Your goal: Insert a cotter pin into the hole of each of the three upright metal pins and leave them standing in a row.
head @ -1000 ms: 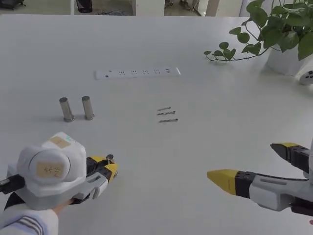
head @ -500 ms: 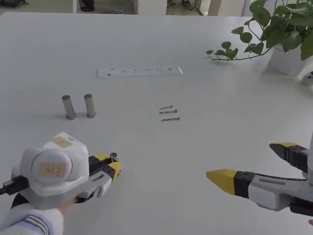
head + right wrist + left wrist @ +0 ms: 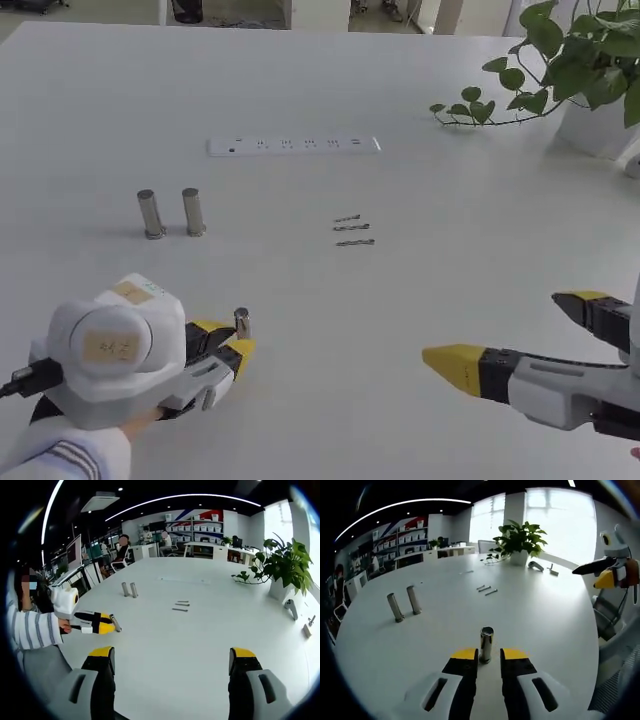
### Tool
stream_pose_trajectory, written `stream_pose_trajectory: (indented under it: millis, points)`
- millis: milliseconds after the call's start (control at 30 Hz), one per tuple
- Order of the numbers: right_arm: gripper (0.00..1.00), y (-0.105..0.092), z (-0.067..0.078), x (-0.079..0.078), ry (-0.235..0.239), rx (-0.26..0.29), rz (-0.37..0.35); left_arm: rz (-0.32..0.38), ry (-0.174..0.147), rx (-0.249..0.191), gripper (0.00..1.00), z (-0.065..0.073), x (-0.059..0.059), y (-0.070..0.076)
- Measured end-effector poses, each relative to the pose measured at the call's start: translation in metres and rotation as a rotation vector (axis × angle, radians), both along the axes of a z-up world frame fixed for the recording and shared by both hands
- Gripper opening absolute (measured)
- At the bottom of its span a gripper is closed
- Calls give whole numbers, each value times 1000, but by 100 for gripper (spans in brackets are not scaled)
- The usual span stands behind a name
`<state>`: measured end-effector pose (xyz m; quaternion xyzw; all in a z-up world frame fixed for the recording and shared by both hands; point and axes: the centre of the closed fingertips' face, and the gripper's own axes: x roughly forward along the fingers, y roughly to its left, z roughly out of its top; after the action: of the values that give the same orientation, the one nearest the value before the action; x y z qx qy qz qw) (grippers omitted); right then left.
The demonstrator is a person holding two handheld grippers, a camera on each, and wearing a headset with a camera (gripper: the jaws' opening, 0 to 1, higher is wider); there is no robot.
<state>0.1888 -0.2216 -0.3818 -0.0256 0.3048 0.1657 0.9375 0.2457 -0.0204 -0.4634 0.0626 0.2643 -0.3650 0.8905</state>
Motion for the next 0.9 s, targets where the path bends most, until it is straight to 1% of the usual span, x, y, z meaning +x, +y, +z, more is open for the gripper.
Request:
stream_pose_trajectory:
  millis: [100, 200, 267, 333, 367, 500, 567, 600, 667, 733, 800, 833, 867, 900]
  points:
    - [93, 3, -1, 0, 3, -1, 8, -28, -9, -17, 23, 8, -4, 4]
    - [93, 6, -1, 1, 4, -3, 17, -57, -18, -16, 35, 14, -8, 10]
    - [93, 7, 0, 1, 4, -4, 23, -73, -25, -19, 40, 18, -11, 15]
    - [93, 9, 0, 2, 3, -3, 27, -89, -5, -91, 46, 27, -18, 15]
    - [93, 9, 0, 2, 2, -3, 29, -93, -8, -107, 49, 30, -21, 19]
    - [93, 11, -1, 1, 11, -4, 36, -103, 7, -107, 64, 34, -30, 29]
    - [93, 12, -3, 1, 16, -2, 40, -108, 27, -96, 70, 34, -35, 33]
    - [93, 12, -3, 1, 17, -2, 41, -104, 51, -92, 73, 33, -38, 36]
    - [93, 13, -4, 1, 23, -4, 46, -109, 62, -92, 78, 33, -42, 40]
    - [93, 14, -5, 2, 24, -6, 52, -110, 65, -92, 82, 35, -45, 41]
    - [93, 15, -4, 3, 26, -8, 55, -114, 71, -97, 89, 37, -49, 42]
    - [93, 15, -4, 4, 26, -9, 58, -117, 68, -99, 93, 38, -50, 41]
    - [93, 15, -4, 5, 28, -12, 62, -122, 58, -94, 96, 40, -52, 41]
    - [93, 15, -4, 7, 29, -16, 66, -124, 59, -93, 98, 41, -53, 41]
